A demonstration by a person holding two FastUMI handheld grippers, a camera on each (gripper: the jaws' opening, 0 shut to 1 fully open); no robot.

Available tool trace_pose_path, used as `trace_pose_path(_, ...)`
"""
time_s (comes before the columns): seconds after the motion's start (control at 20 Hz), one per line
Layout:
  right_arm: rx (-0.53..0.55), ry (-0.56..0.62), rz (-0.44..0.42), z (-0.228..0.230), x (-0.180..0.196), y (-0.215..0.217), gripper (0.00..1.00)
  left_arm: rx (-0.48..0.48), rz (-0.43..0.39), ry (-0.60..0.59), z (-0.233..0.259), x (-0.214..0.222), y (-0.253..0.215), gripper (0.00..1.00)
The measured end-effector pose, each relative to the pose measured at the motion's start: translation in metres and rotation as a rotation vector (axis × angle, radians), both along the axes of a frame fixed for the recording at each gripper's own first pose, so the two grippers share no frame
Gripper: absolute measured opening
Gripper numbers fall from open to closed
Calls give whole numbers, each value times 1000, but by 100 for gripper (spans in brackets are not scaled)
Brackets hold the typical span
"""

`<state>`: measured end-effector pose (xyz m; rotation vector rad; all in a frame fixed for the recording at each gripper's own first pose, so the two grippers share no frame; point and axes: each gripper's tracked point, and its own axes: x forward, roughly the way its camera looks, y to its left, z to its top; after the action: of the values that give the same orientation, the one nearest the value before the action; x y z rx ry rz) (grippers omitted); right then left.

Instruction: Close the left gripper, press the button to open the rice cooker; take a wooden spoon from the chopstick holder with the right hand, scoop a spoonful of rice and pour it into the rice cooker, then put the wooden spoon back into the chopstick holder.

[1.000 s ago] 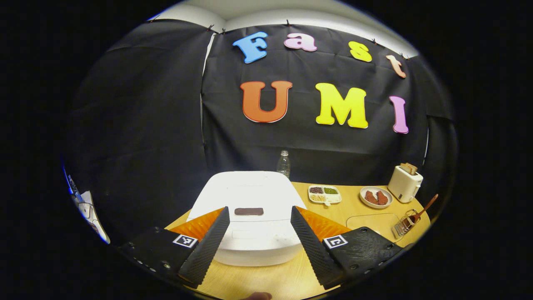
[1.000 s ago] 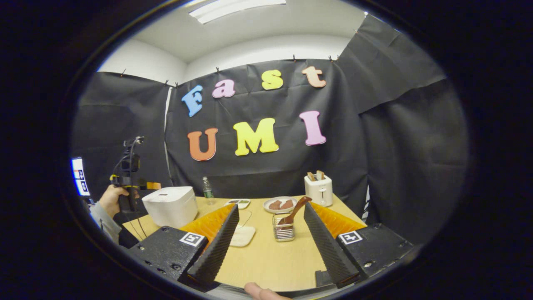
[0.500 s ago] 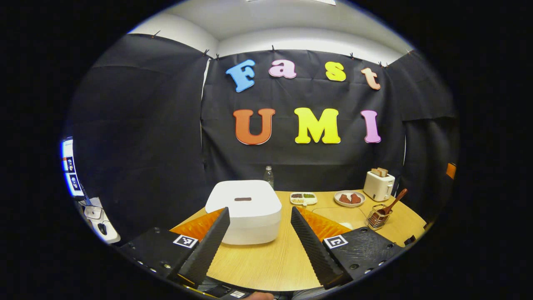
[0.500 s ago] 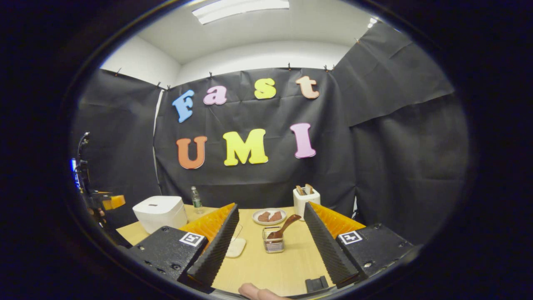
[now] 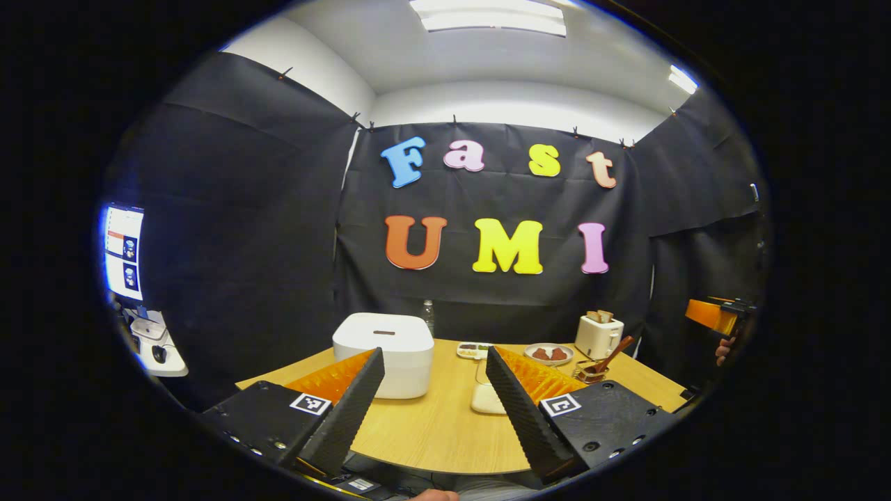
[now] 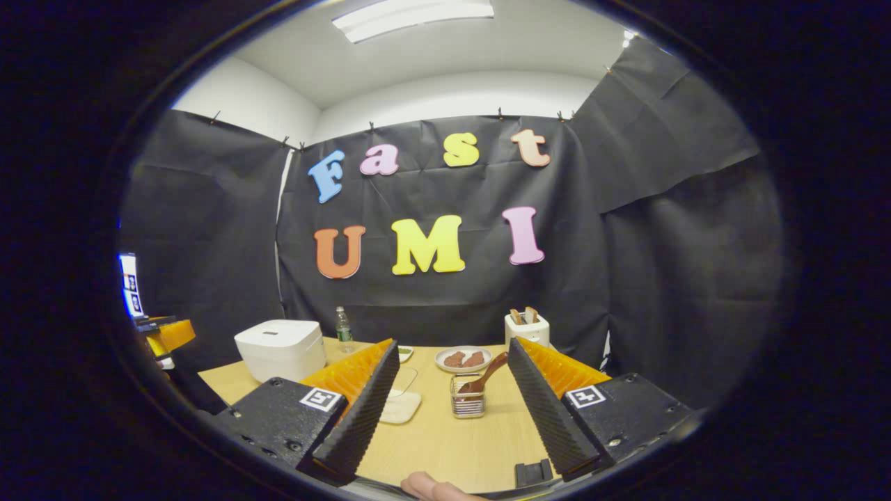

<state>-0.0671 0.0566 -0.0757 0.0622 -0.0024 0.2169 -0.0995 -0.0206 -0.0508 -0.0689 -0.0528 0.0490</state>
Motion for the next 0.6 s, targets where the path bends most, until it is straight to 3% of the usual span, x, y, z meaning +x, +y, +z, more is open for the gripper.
trace_pose_path(0.1,0,-19,8,5,-7,5,100,52,6,-12,3,-2,2,94)
trace_pose_path(0.15,-6,-26,13,6,-10,7,94,68,6,-16,4,-1,0,94)
trace_pose_path(0.25,-7,-35,20,8,-14,9,94,67,0,-29,8,-3,-2,94)
trace_pose_path(0.3,-6,-35,28,8,-15,12,100,60,0,-29,7,-4,-3,94)
trace_pose_path(0.6,-9,-5,58,1,-14,21,100,63,8,-18,5,-3,1,94)
